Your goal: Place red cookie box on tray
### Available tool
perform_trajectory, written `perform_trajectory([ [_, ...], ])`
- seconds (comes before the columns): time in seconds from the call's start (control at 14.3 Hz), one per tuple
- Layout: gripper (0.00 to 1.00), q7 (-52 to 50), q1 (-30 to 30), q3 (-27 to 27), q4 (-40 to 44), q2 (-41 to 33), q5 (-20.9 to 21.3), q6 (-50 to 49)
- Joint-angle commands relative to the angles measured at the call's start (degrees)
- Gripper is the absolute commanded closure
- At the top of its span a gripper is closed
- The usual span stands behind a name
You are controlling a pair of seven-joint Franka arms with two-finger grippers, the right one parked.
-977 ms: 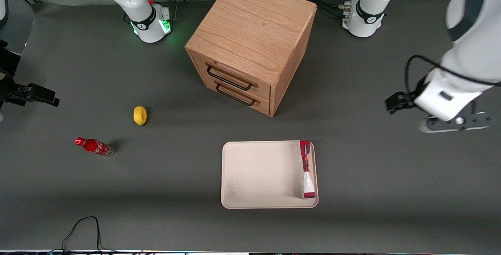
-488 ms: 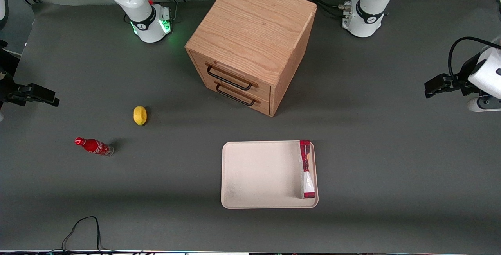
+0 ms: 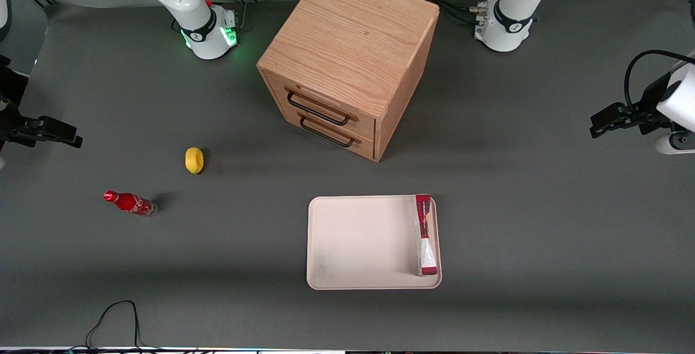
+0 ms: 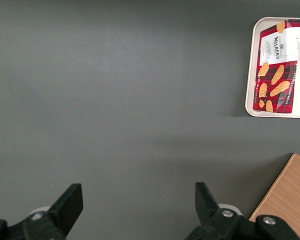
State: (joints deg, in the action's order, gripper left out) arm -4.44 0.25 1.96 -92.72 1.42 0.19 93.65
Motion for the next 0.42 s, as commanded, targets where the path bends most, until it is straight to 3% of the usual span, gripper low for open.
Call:
perform_trajectory([
  [0.0, 0.00, 2.32, -0.86, -0.64, 2.02, -0.19, -0.80, -3.64],
  [0.35, 0.00, 3.65, -0.25, -0.73, 1.49, -0.80, -0.80, -5.23],
])
